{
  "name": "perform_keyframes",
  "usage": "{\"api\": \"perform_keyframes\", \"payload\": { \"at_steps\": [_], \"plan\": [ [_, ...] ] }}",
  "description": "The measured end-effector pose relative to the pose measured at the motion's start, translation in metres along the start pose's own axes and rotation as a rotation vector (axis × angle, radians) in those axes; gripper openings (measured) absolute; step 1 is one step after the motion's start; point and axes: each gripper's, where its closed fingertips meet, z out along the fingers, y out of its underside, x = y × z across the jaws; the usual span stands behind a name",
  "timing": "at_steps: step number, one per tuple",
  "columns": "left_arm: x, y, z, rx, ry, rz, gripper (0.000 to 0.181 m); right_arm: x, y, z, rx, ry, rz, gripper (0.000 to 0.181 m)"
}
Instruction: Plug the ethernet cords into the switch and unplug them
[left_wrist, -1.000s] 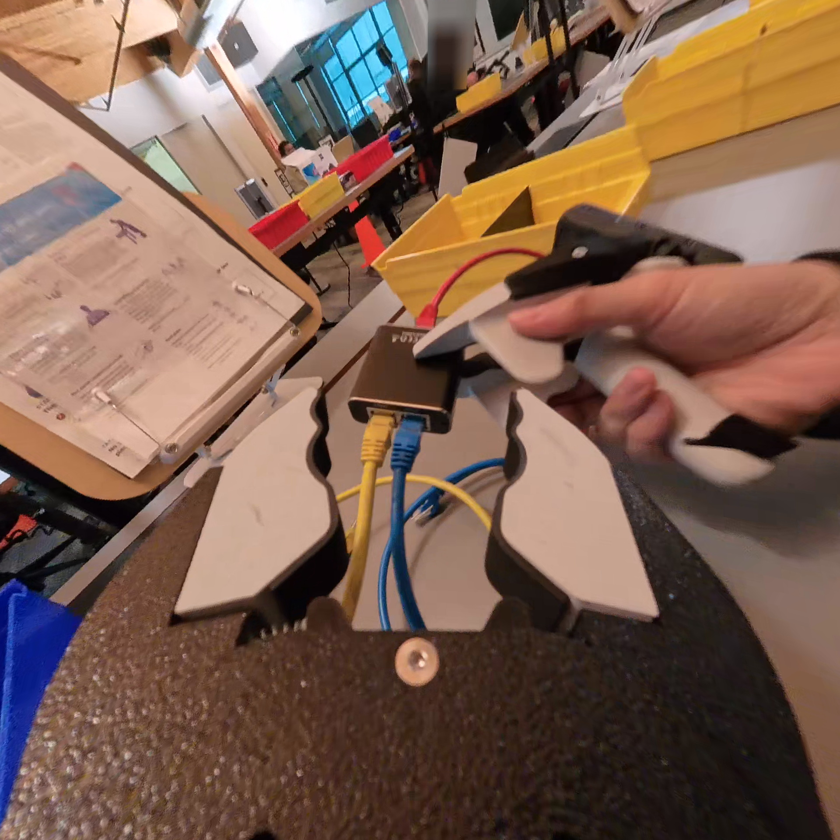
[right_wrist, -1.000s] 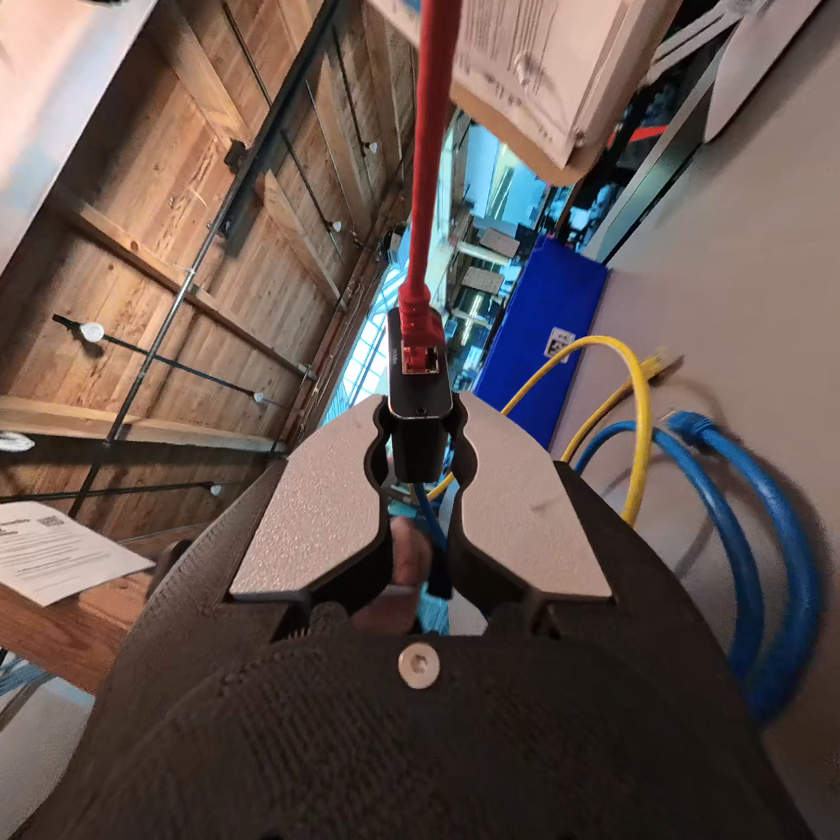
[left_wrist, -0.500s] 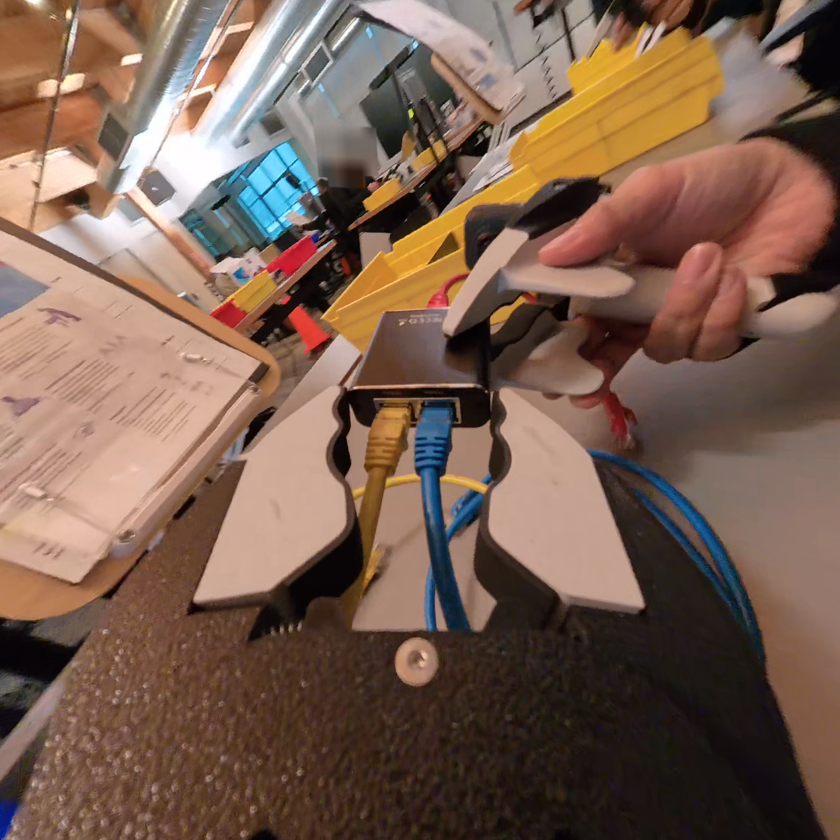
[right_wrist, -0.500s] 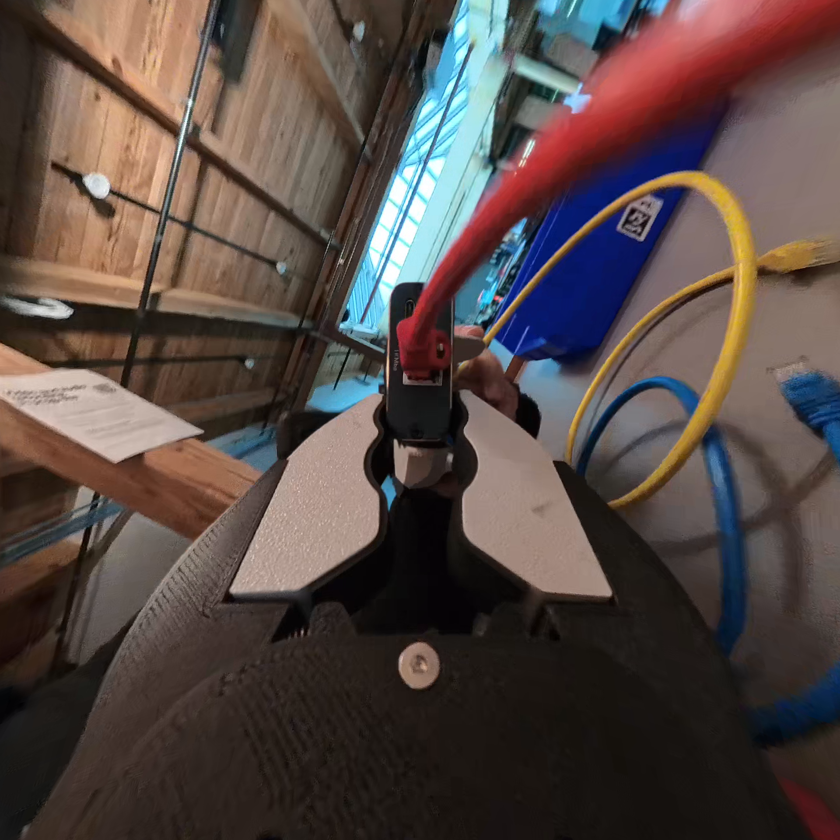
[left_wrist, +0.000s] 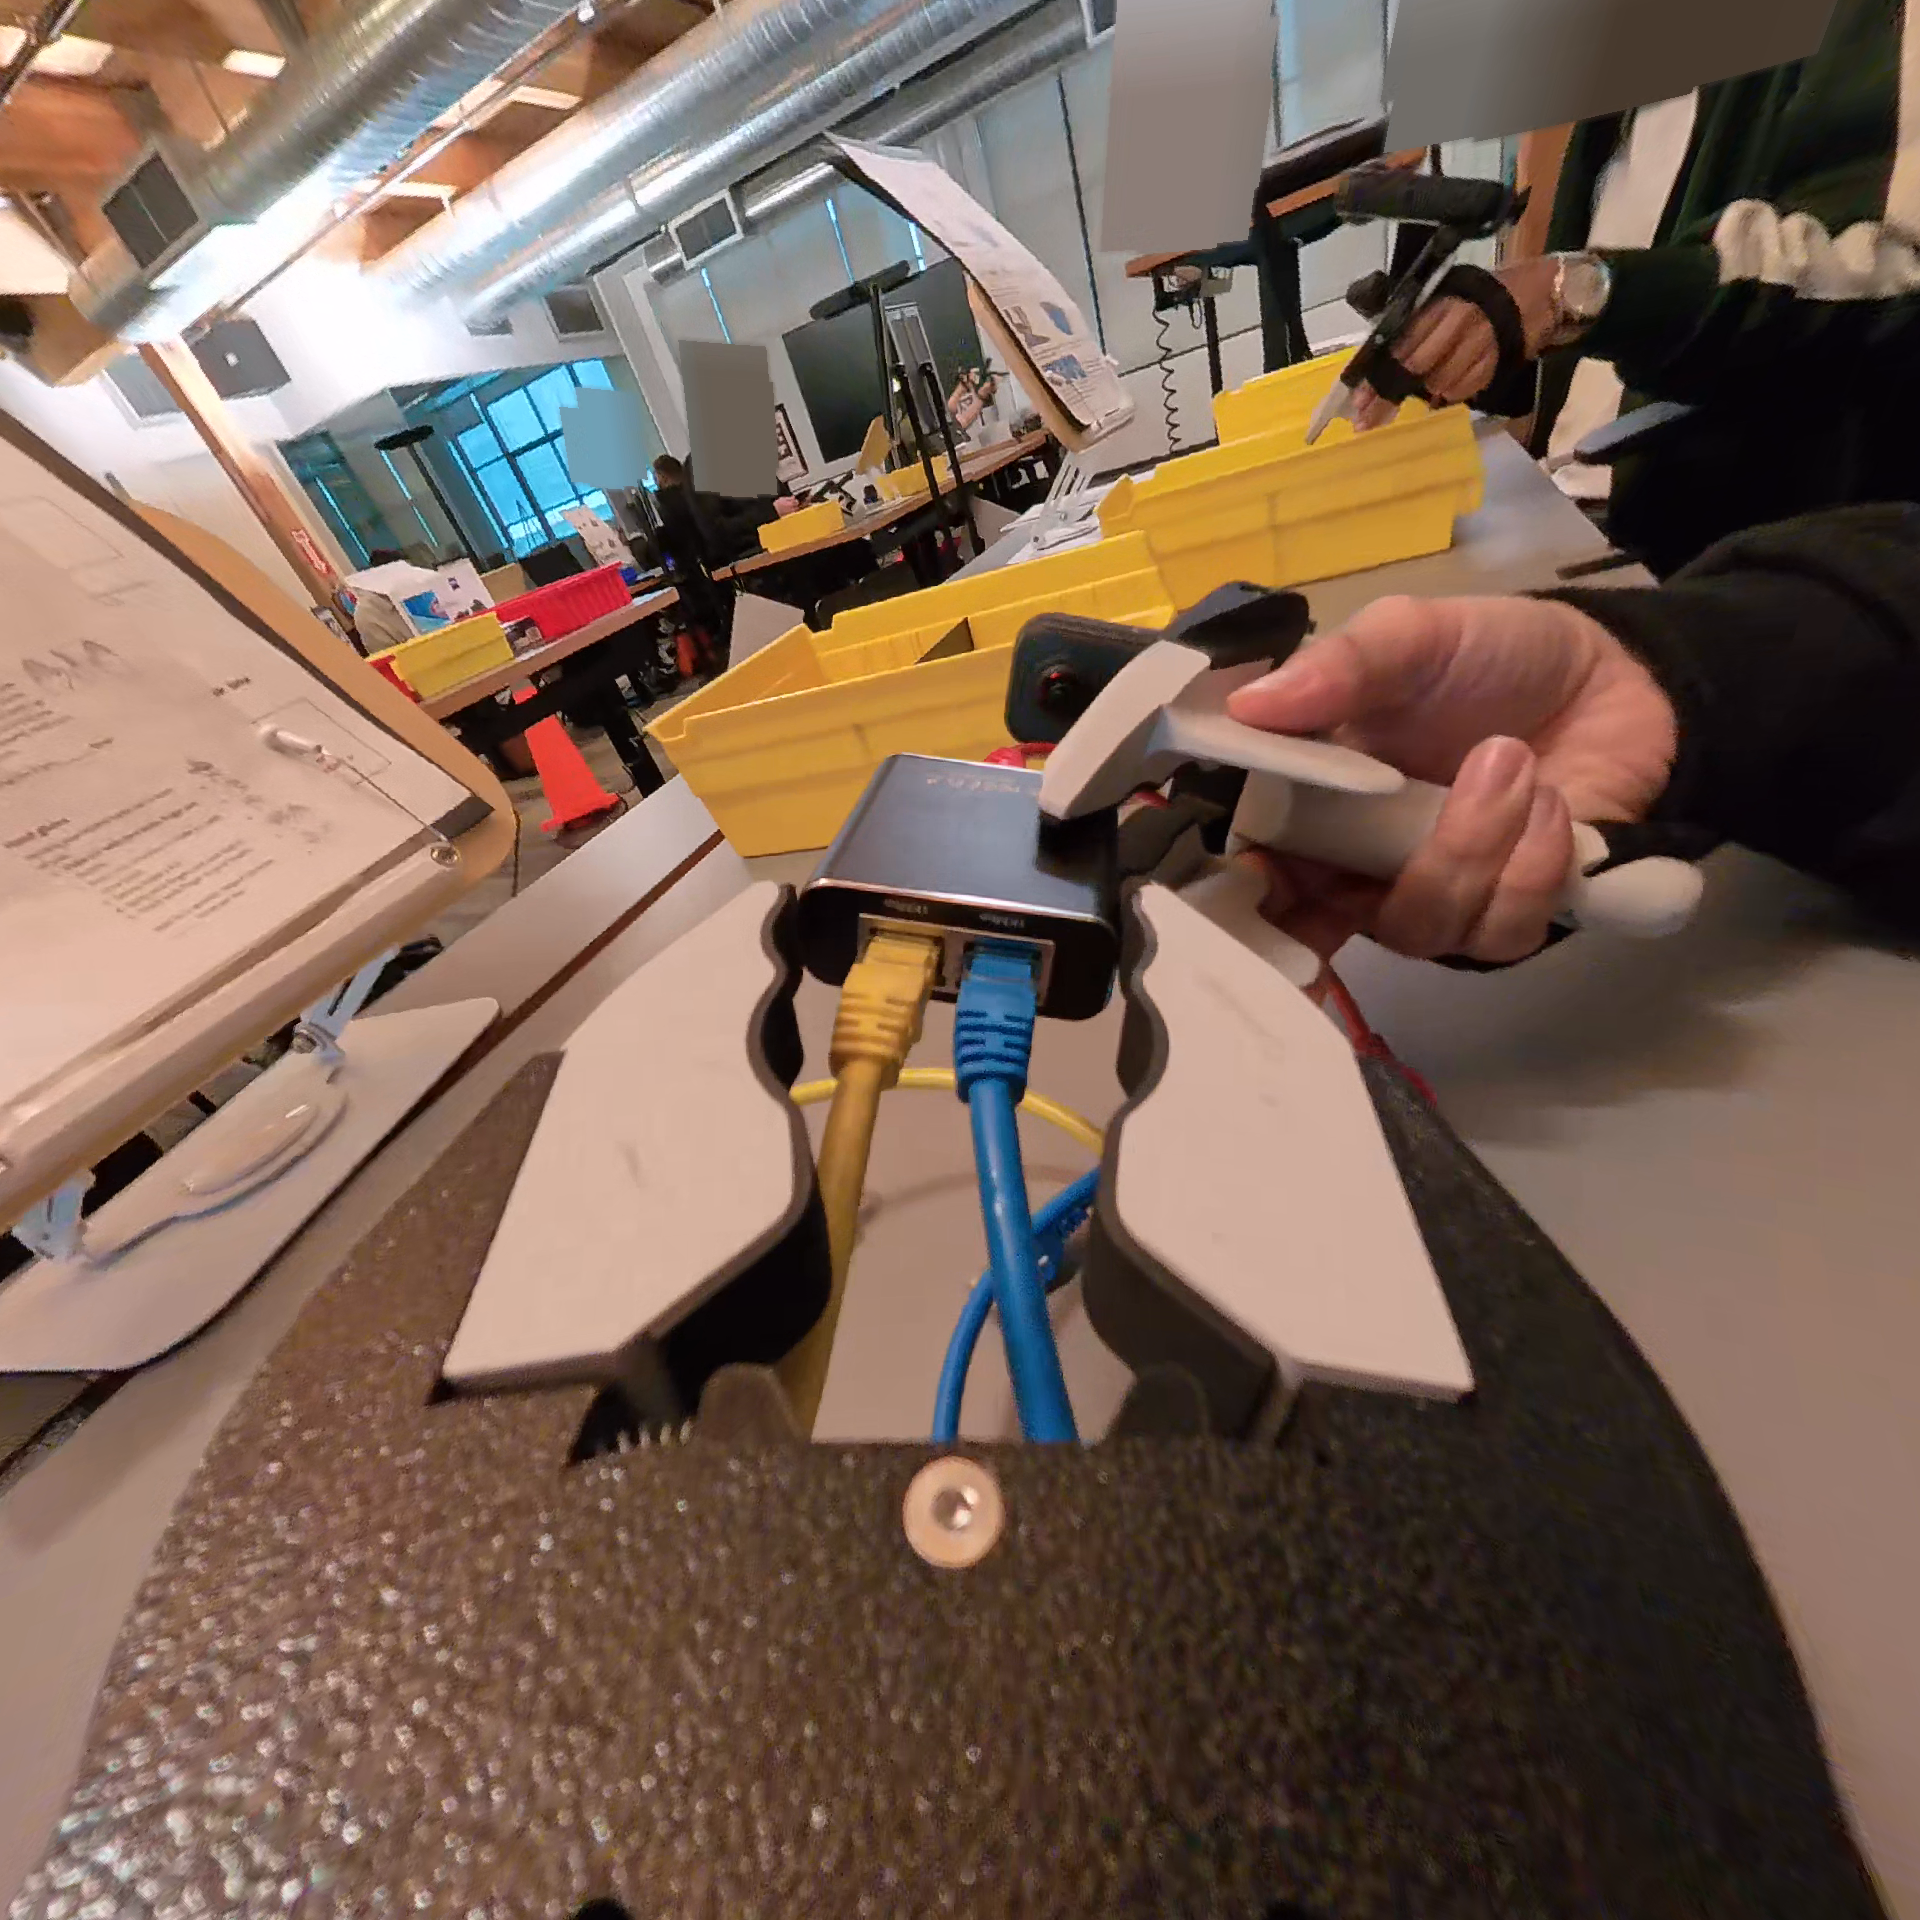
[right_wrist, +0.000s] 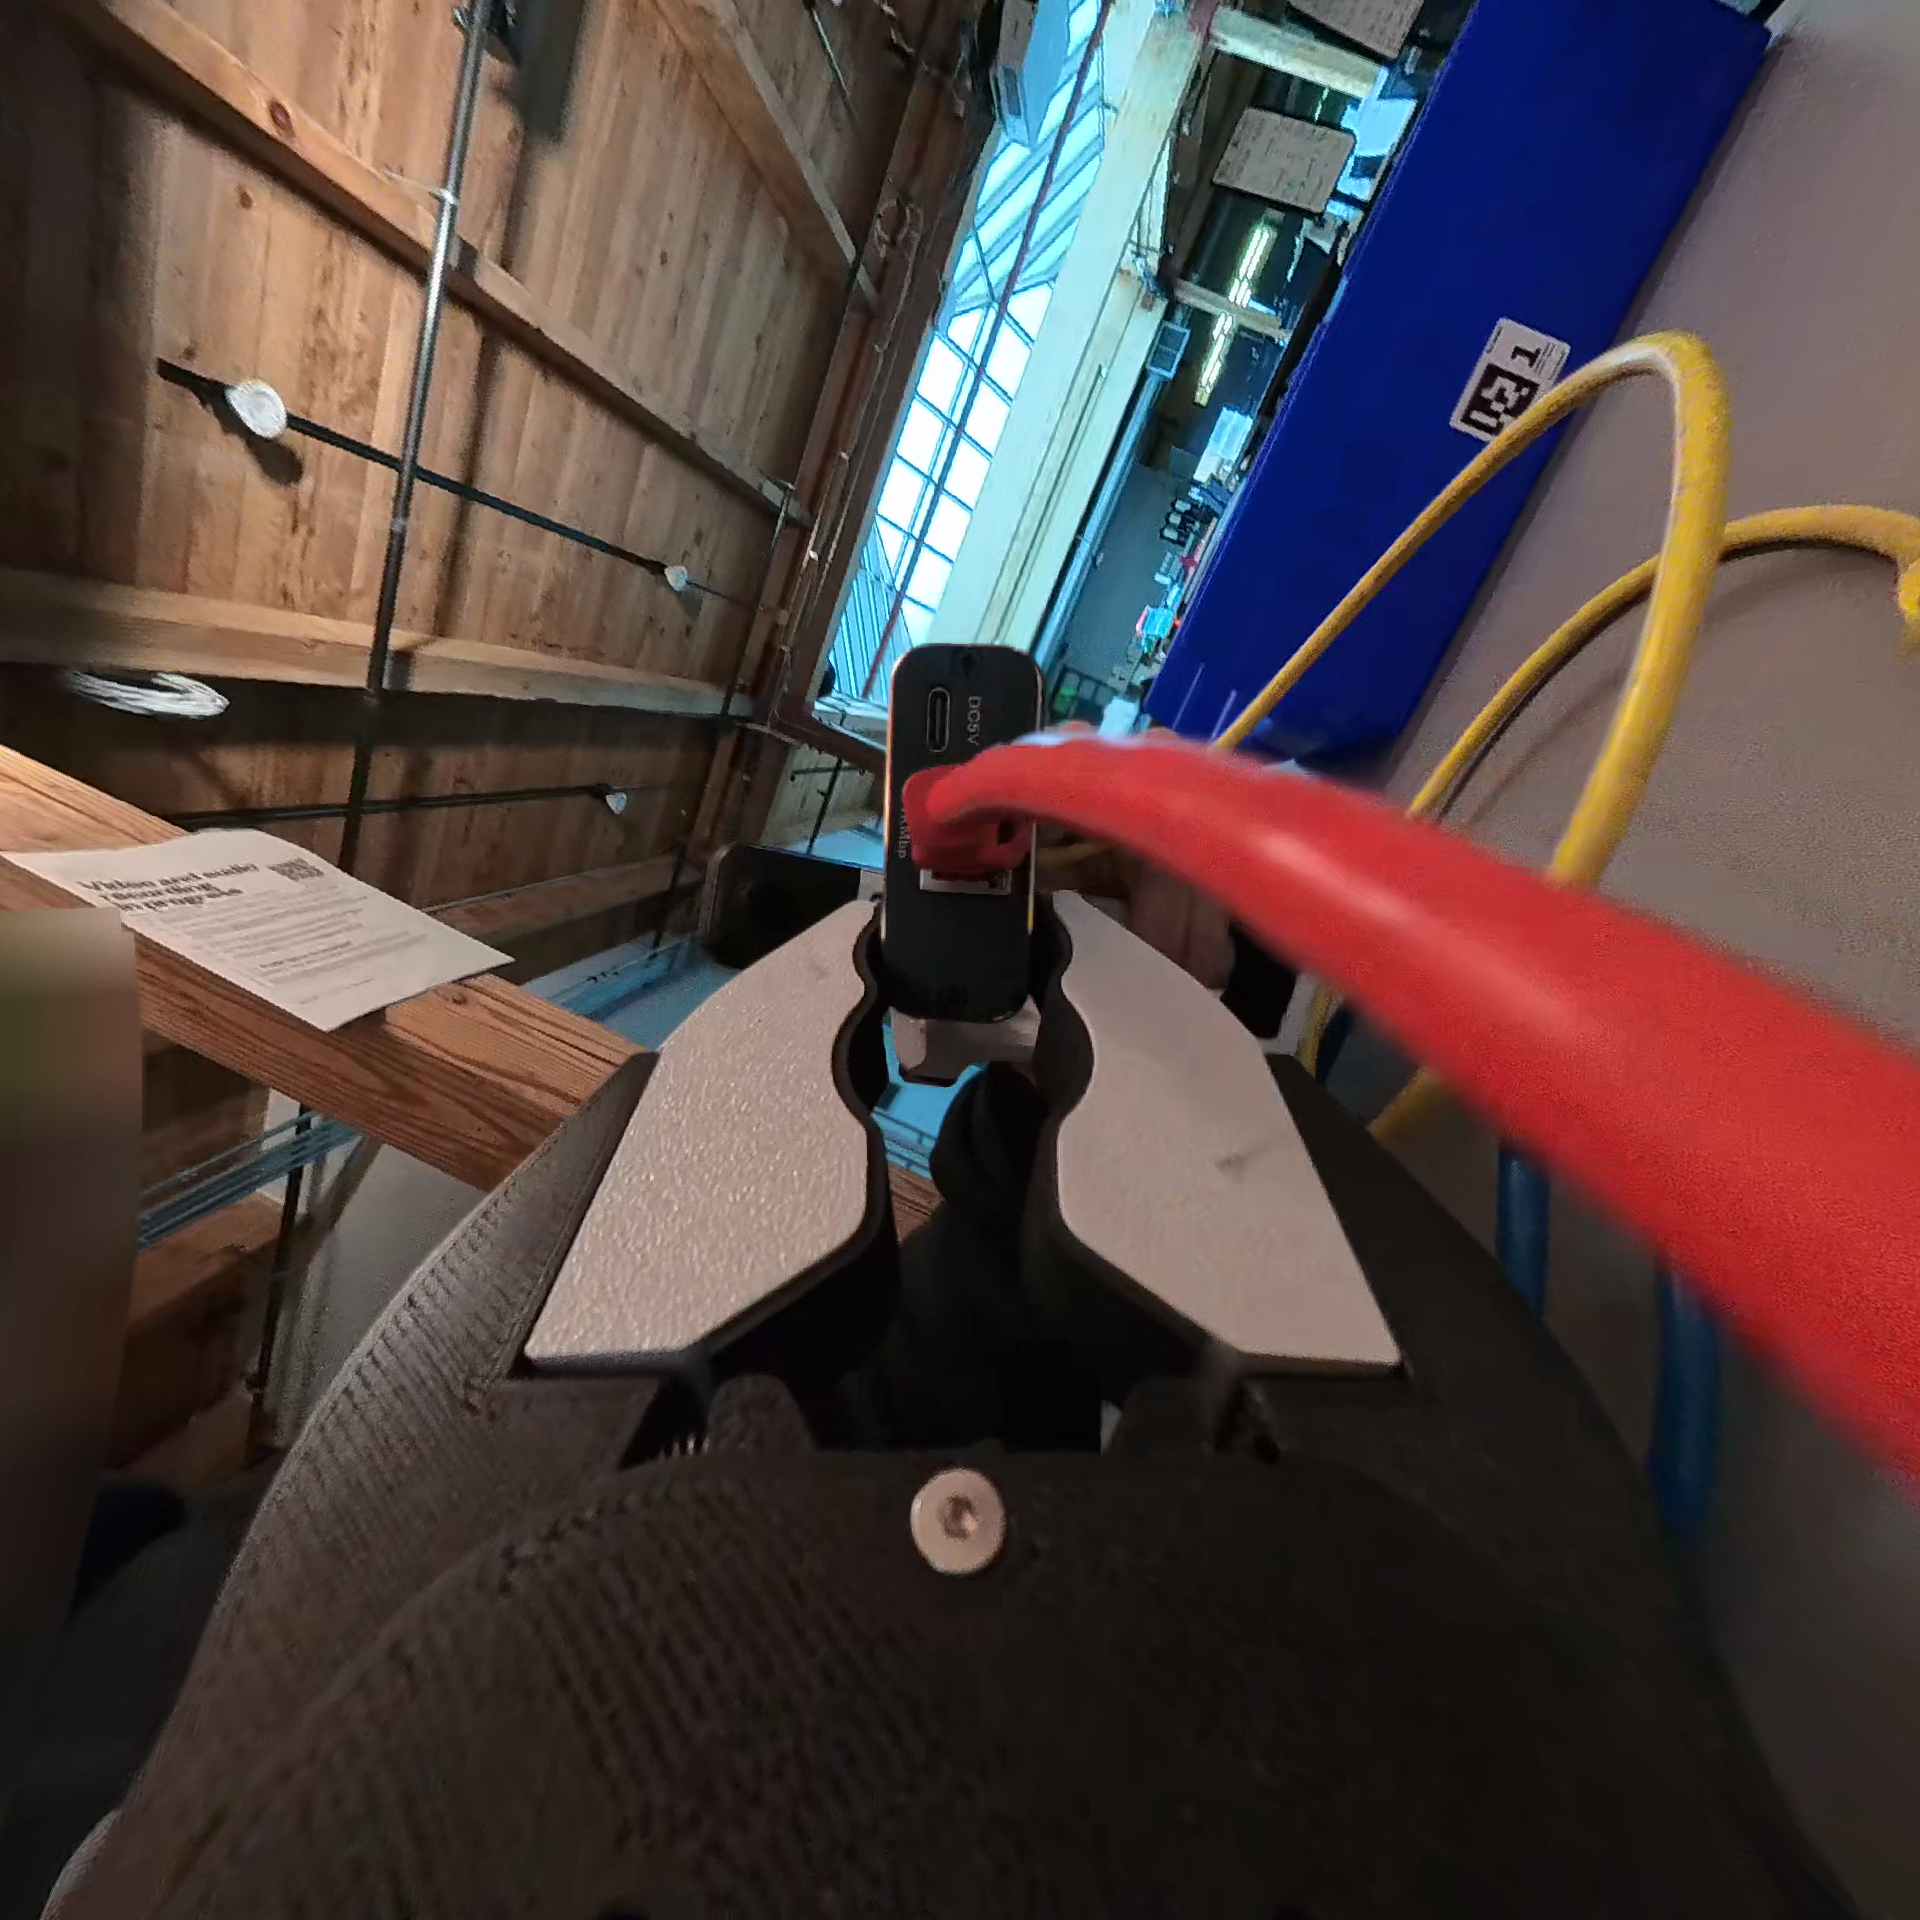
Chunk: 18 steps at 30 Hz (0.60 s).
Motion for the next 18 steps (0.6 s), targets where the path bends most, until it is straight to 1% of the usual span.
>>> {"api": "perform_keyframes", "payload": {
  "at_steps": [3,6,8,11,14,16,18],
  "plan": [
    [0.002,0.006,0.002,-0.036,0.015,0.082,0.060,0.000,0.004,0.000,-0.031,0.019,-0.032,0.025],
    [0.004,0.006,0.001,-0.042,0.046,0.066,0.060,-0.001,0.008,0.000,-0.047,0.001,-0.023,0.025],
    [0.004,0.009,0.001,-0.061,0.059,0.019,0.060,0.001,0.008,0.000,-0.054,0.001,-0.020,0.025],
    [0.002,0.016,0.002,-0.094,0.045,-0.034,0.060,0.006,0.006,0.000,-0.029,0.006,-0.012,0.025],
    [-0.004,0.021,0.006,-0.075,-0.016,-0.137,0.060,0.009,-0.001,0.000,0.004,0.051,-0.094,0.028],
    [-0.014,0.025,0.005,-0.061,-0.094,-0.178,0.060,0.010,-0.012,-0.004,0.068,0.100,-0.154,0.041],
    [-0.024,0.022,0.000,-0.051,-0.163,-0.188,0.060,0.014,-0.023,-0.011,0.139,0.153,-0.185,0.045]
  ]
}}
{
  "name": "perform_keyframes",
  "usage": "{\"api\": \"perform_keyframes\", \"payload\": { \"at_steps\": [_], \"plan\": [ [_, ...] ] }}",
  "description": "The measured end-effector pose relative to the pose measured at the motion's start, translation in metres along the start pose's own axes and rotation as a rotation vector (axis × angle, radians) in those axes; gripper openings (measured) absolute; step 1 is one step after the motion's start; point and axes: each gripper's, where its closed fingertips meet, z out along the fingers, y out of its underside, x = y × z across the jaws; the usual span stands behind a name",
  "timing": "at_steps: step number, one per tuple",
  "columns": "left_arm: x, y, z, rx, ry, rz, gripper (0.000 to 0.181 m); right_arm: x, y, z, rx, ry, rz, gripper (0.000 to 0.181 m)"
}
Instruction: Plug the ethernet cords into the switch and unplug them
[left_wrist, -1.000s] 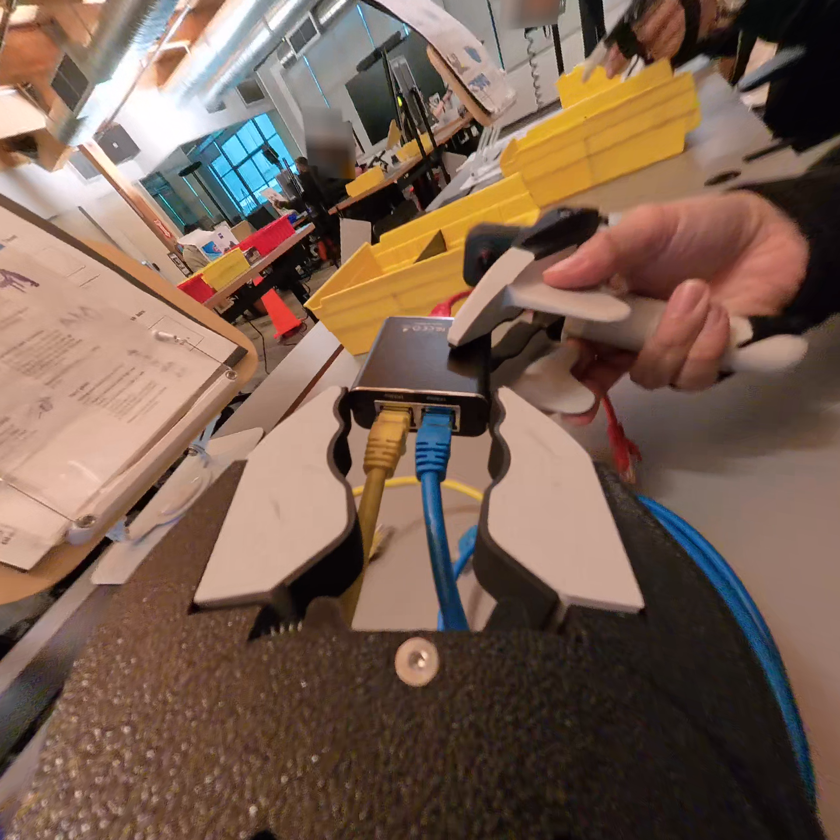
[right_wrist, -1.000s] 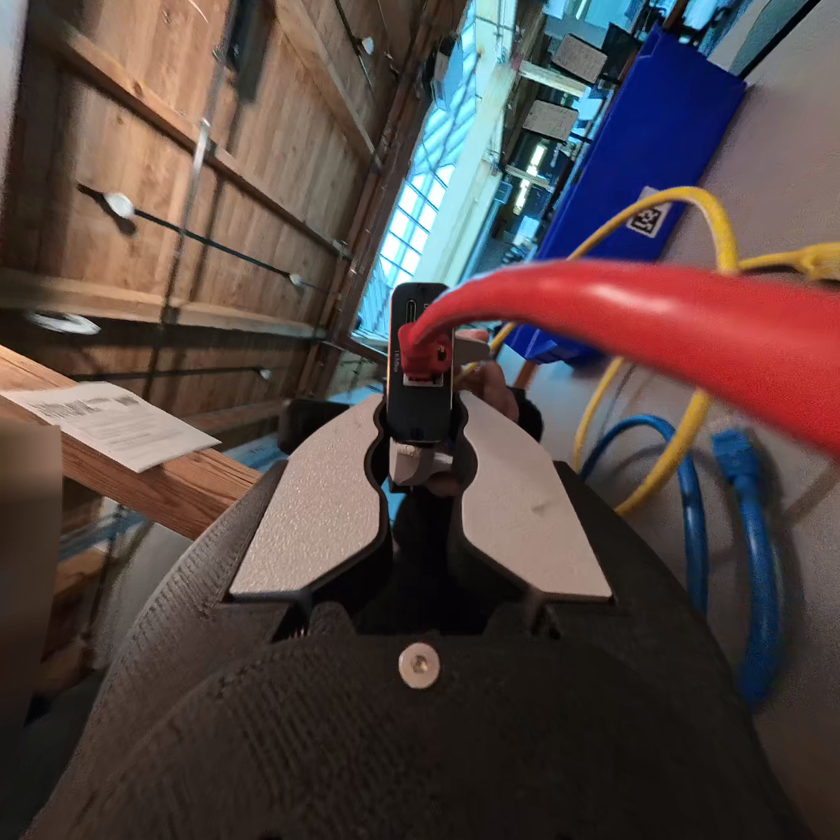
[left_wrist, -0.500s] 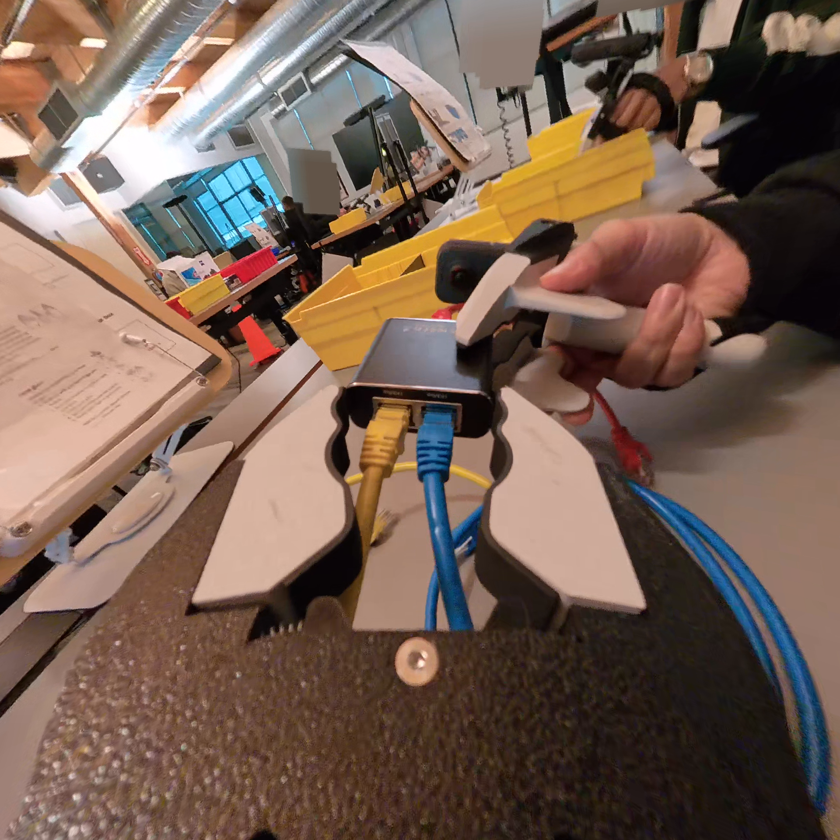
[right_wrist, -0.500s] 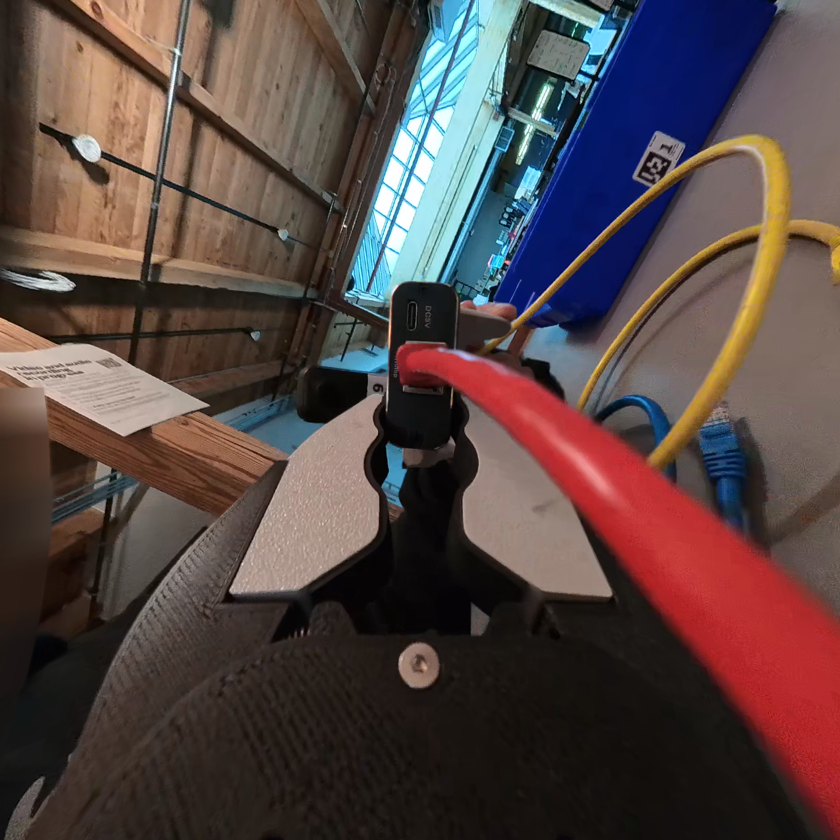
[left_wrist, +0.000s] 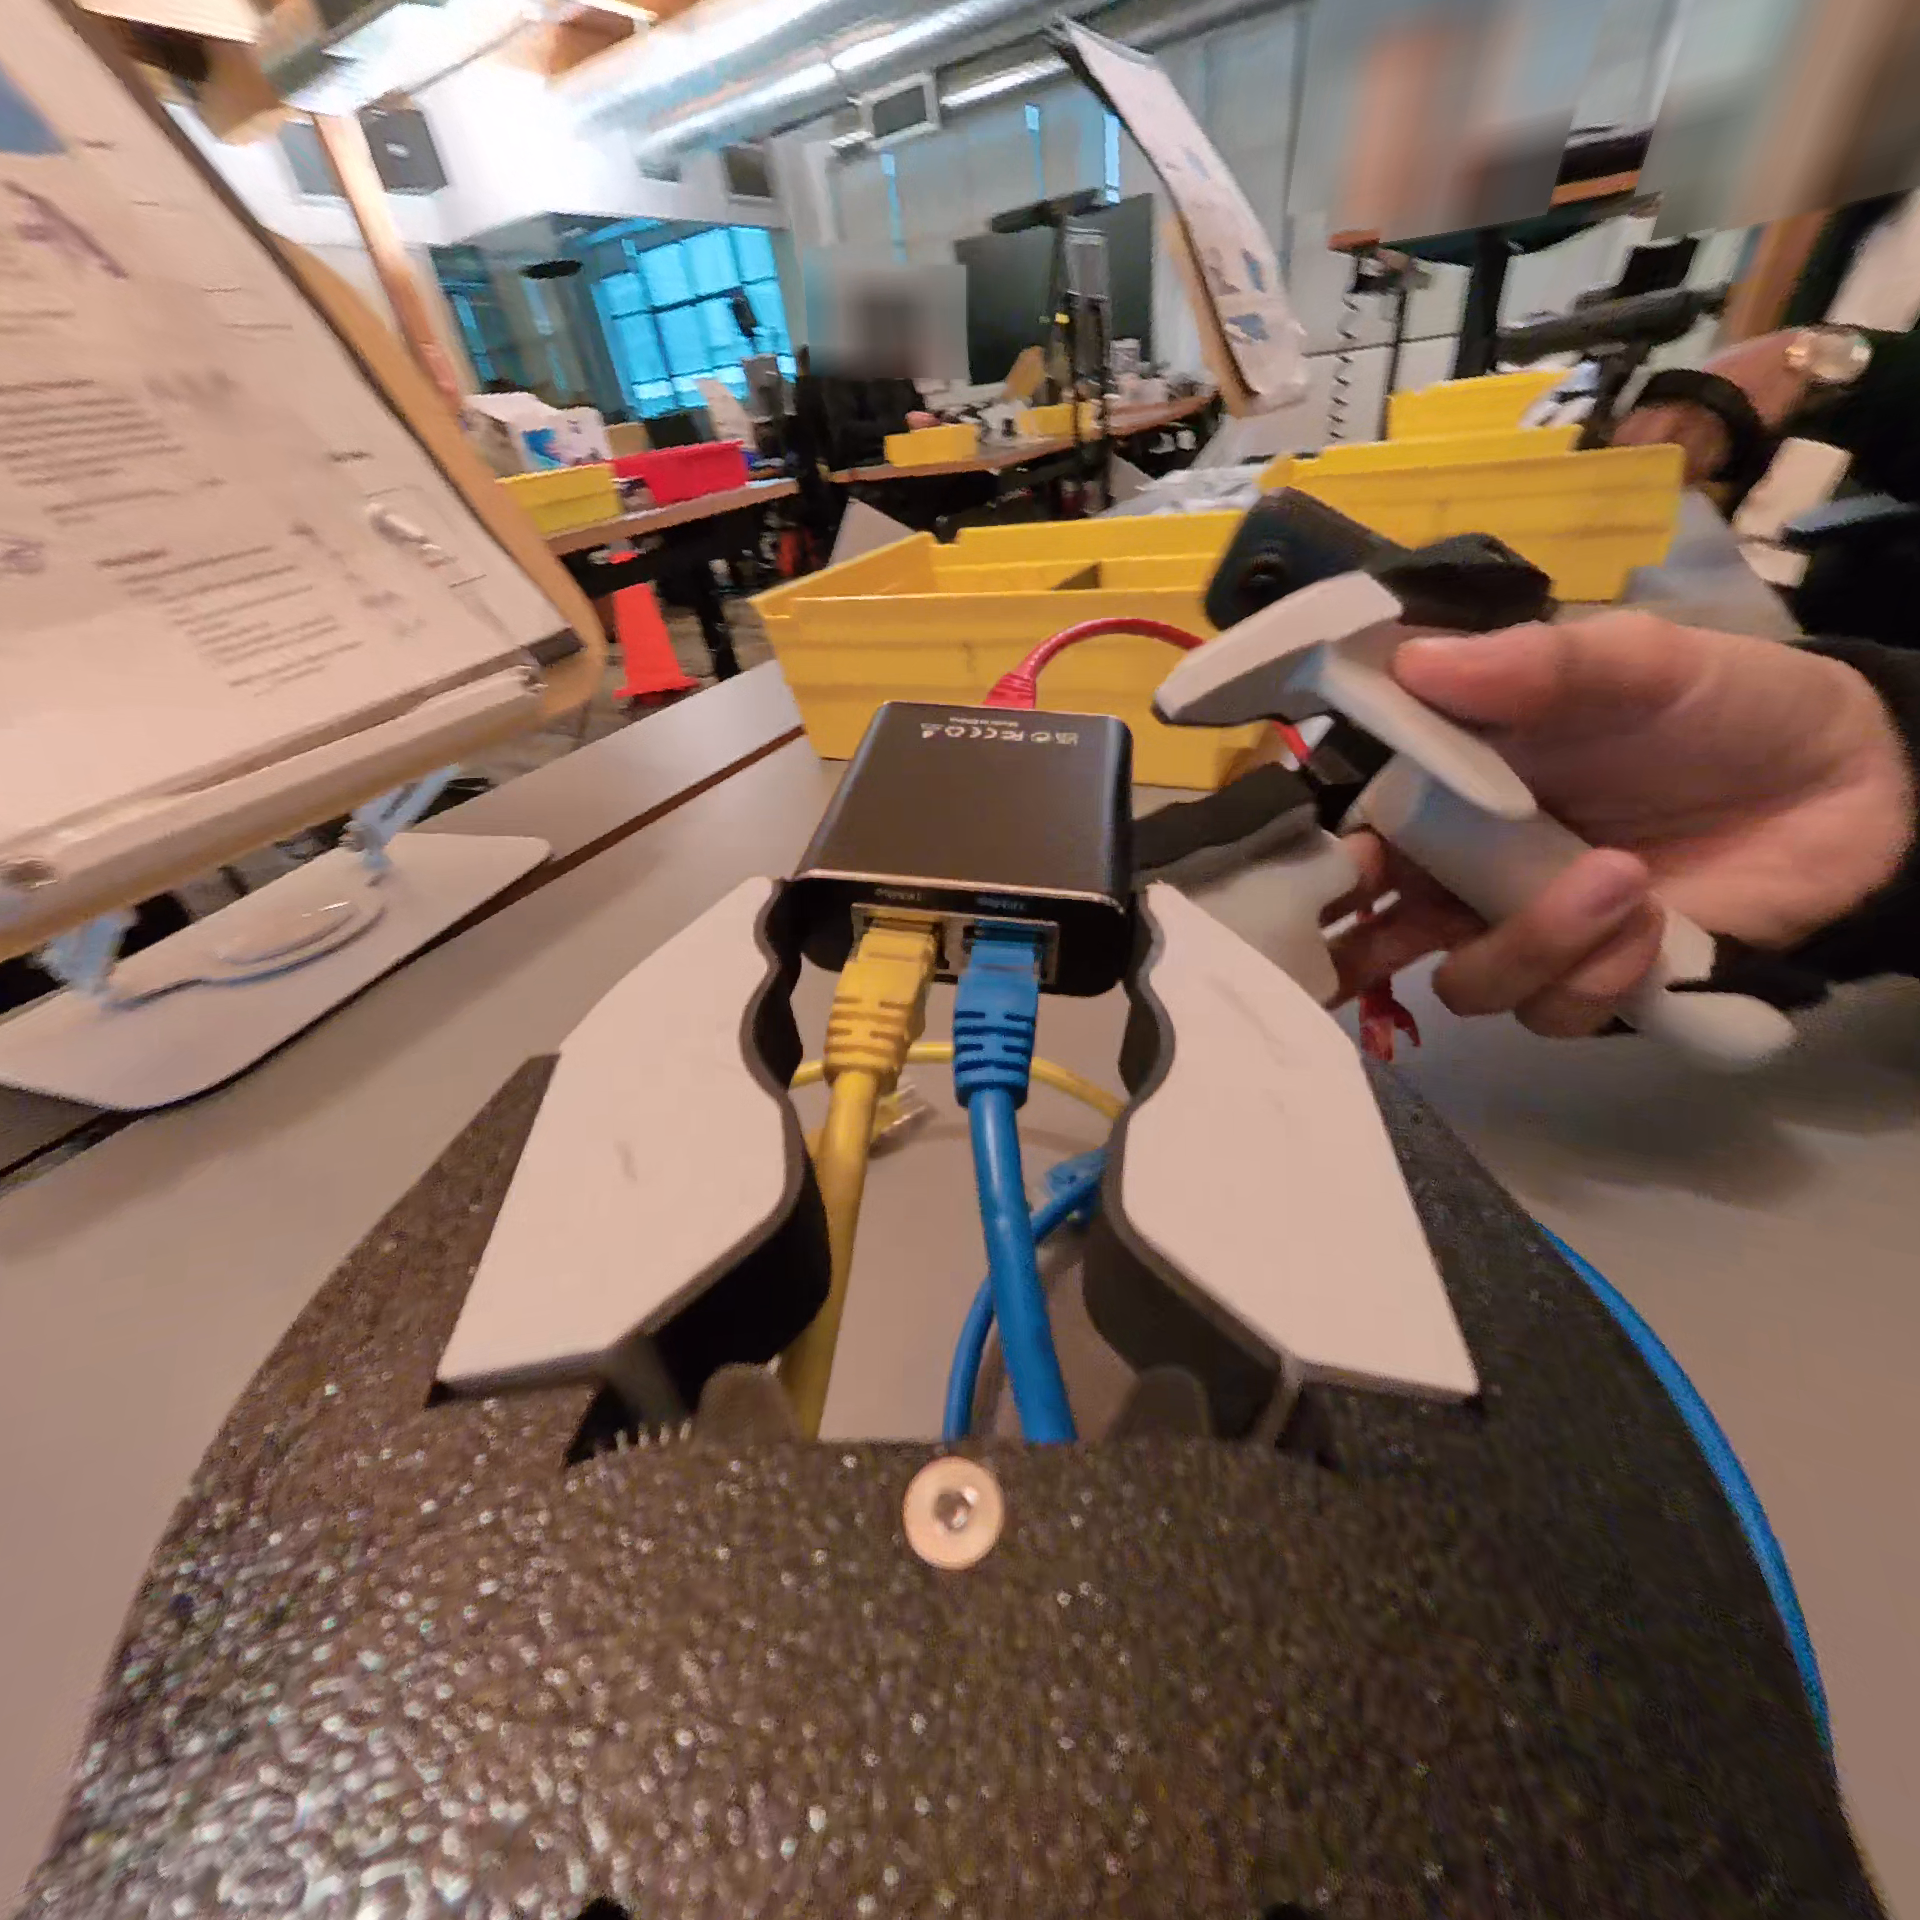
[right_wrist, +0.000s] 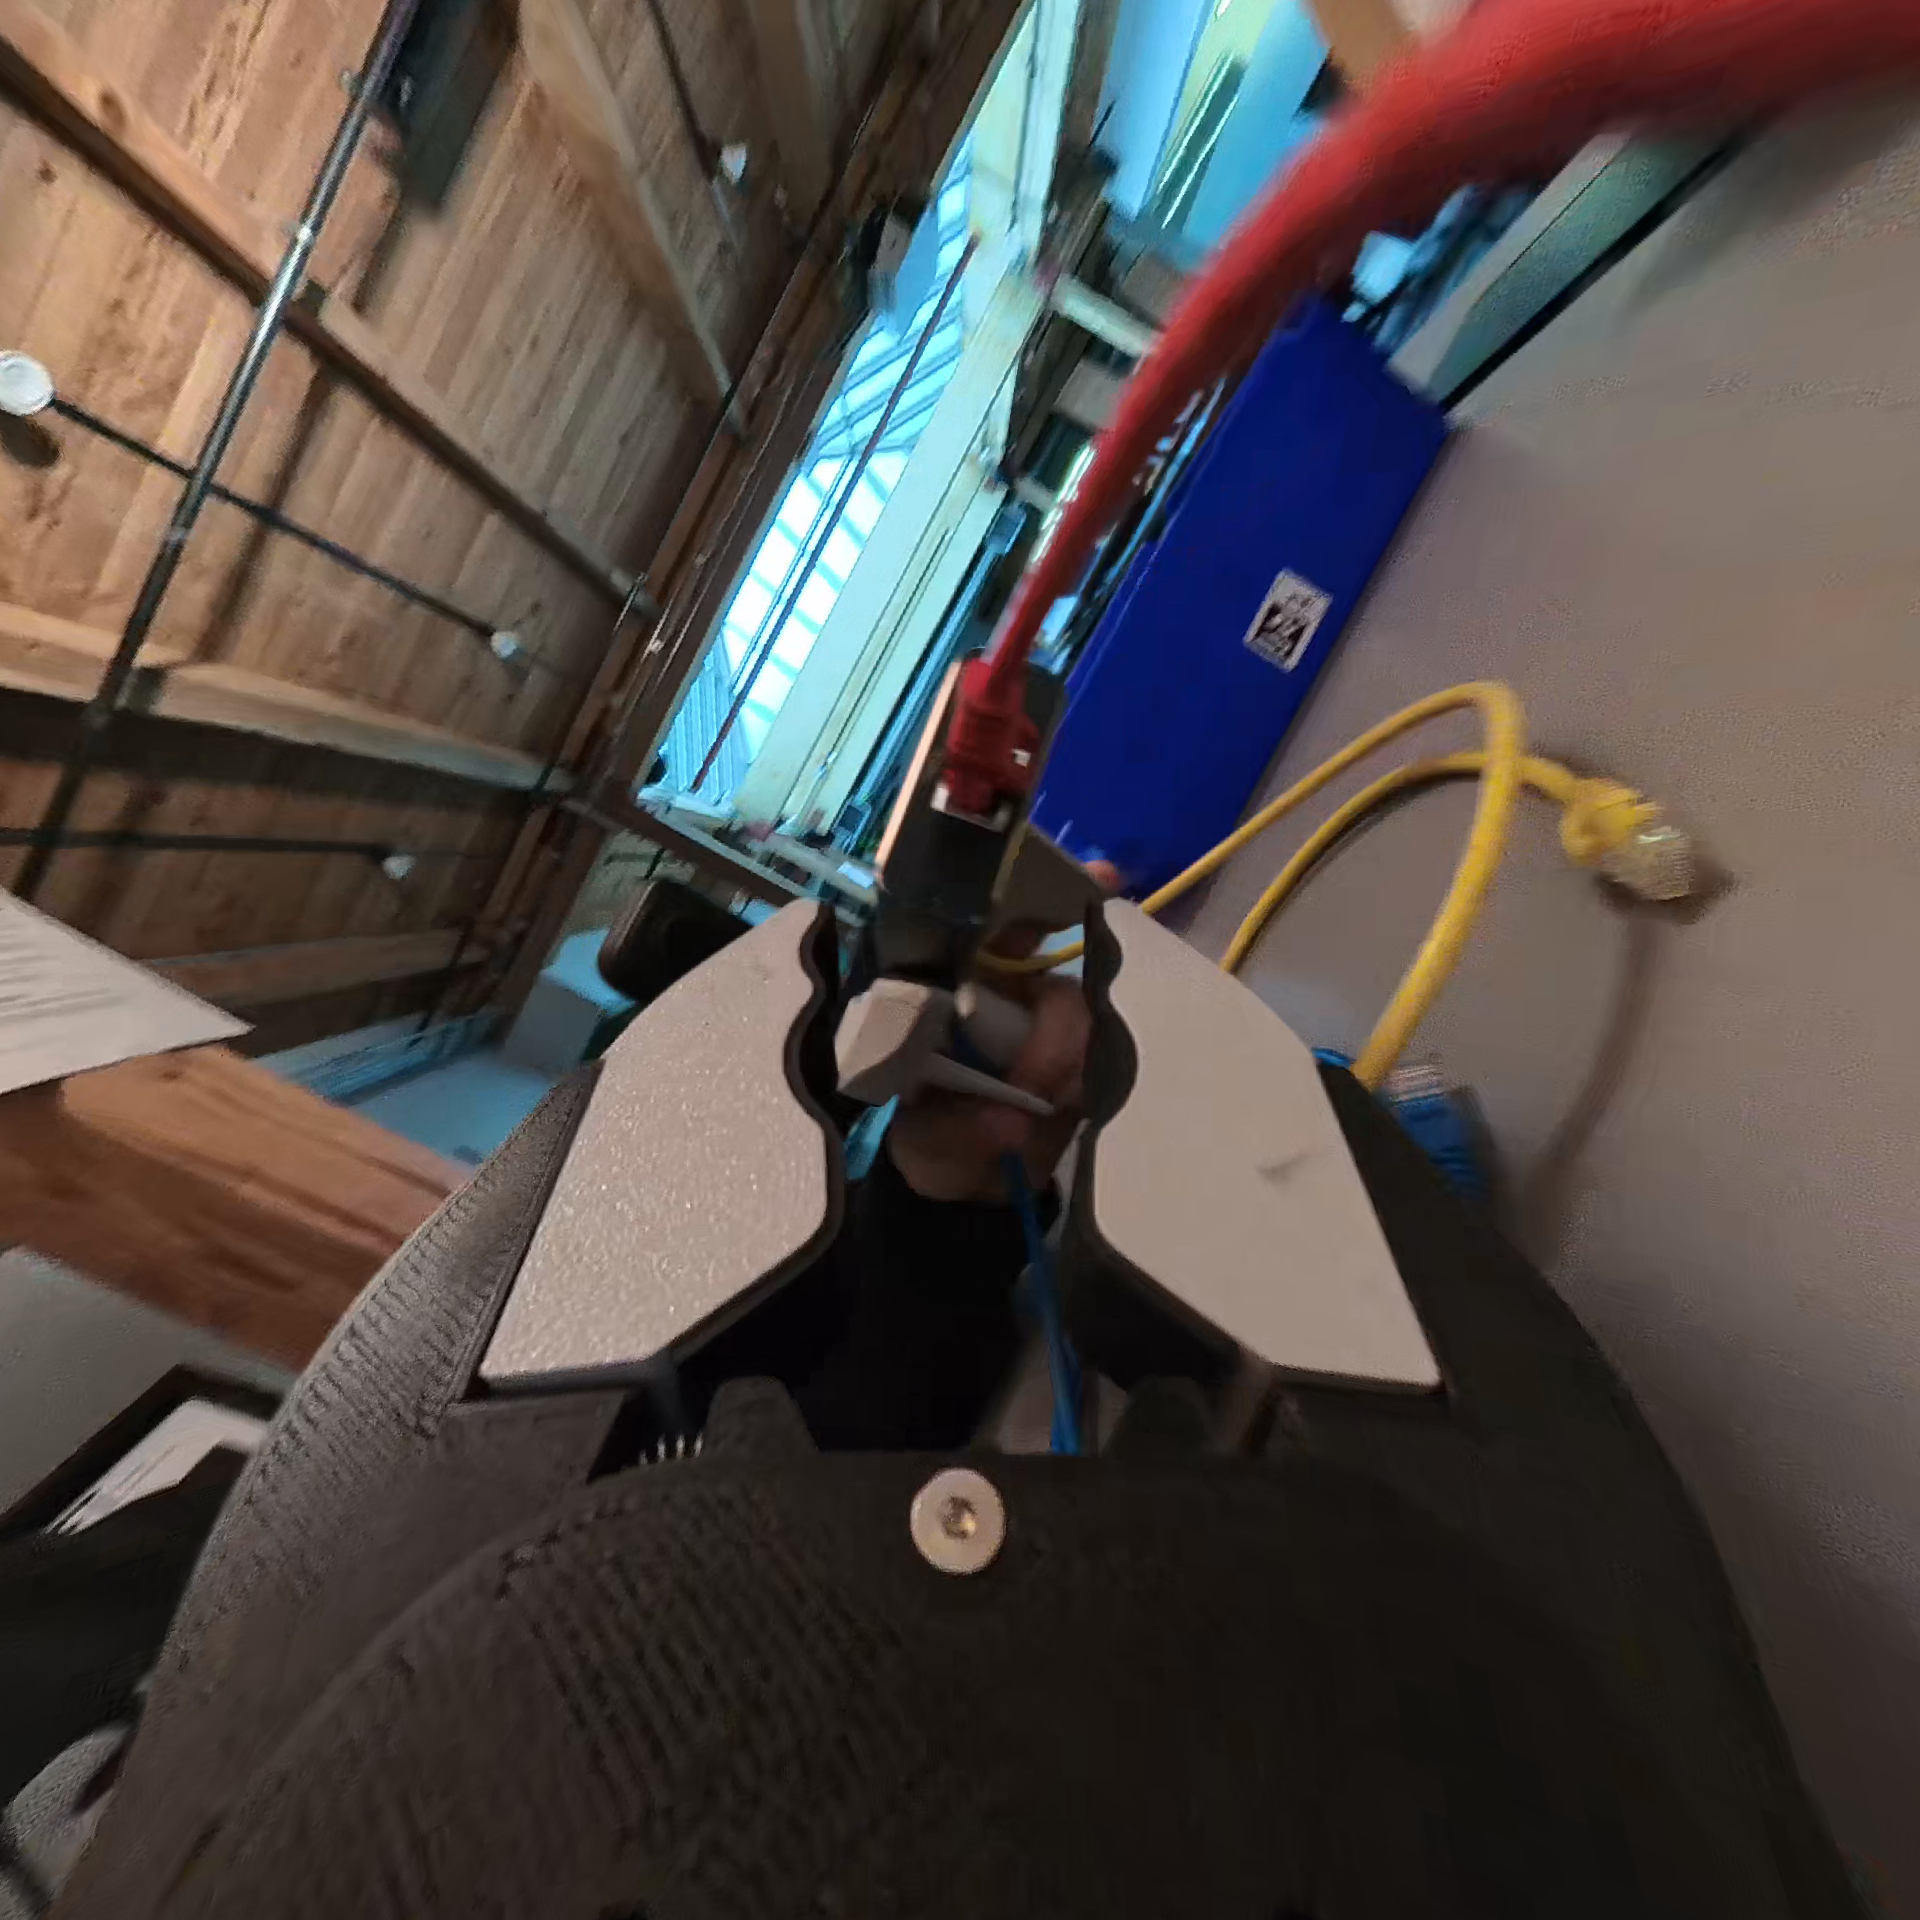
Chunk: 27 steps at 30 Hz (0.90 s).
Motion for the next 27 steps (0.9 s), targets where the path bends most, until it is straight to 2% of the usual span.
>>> {"api": "perform_keyframes", "payload": {
  "at_steps": [3,5,11,16,19,27],
  "plan": [
    [-0.001,0.002,-0.003,-0.016,-0.050,0.005,0.060,0.007,-0.005,-0.004,0.068,0.038,0.014,0.043],
    [0.006,0.005,-0.003,-0.036,-0.053,0.031,0.060,0.005,-0.005,-0.001,0.111,0.007,0.055,0.042],
    [0.009,0.004,-0.005,-0.051,-0.113,0.090,0.060,-0.001,-0.008,0.007,0.221,-0.023,0.088,0.025],
    [0.012,-0.001,-0.010,-0.017,-0.115,0.086,0.060,0.001,-0.020,0.001,0.345,0.011,0.117,0.020],
    [0.018,0.000,-0.012,-0.006,-0.107,0.063,0.060,-0.001,-0.011,0.006,0.289,0.033,0.099,0.026],
    [0.022,0.000,-0.012,-0.007,-0.073,0.065,0.060,-0.008,-0.007,0.003,0.377,-0.002,0.180,0.022]
  ]
}}
